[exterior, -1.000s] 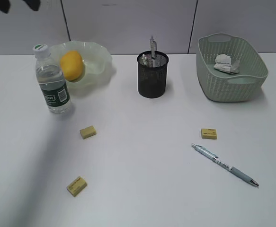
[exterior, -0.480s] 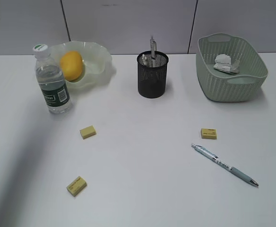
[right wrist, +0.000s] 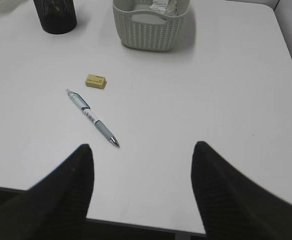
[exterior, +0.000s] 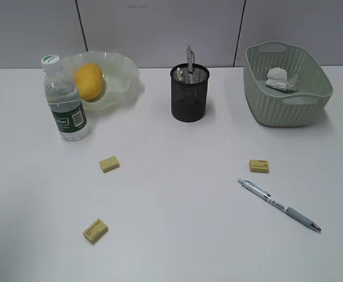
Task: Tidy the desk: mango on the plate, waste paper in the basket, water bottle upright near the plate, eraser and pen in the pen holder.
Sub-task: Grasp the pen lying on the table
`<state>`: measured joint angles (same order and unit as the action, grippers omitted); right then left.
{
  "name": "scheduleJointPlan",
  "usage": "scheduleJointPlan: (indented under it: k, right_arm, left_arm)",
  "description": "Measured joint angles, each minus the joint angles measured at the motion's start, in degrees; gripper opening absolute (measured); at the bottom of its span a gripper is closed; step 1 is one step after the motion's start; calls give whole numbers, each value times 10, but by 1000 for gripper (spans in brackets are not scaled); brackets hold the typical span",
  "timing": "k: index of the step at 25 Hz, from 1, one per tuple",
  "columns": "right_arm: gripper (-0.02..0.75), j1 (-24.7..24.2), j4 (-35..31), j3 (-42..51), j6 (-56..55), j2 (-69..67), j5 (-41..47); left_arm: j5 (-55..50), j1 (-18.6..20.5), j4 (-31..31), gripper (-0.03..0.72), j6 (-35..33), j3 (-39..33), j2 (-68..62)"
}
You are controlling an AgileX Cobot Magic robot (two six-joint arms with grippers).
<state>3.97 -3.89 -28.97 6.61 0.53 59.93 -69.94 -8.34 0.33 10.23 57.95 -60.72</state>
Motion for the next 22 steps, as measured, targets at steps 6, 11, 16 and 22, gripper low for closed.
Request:
scheduleJointPlan:
  k: [6, 11, 16, 22]
  right_arm:
    - [490, 0, 0, 0, -1, 0, 0]
    - [490, 0, 0, 0, -1, 0, 0]
    - [490, 0, 0, 0, 0, 0, 0]
    - [490, 0, 0, 0, 0, 0, 0]
  left_arm:
    - [-2, 0, 6, 487, 0, -117, 235]
    - [18, 0, 7, 486, -31, -186, 376]
    - [56, 0, 5, 486, -61, -240, 471]
    - [82, 0, 5, 469, -84, -277, 555]
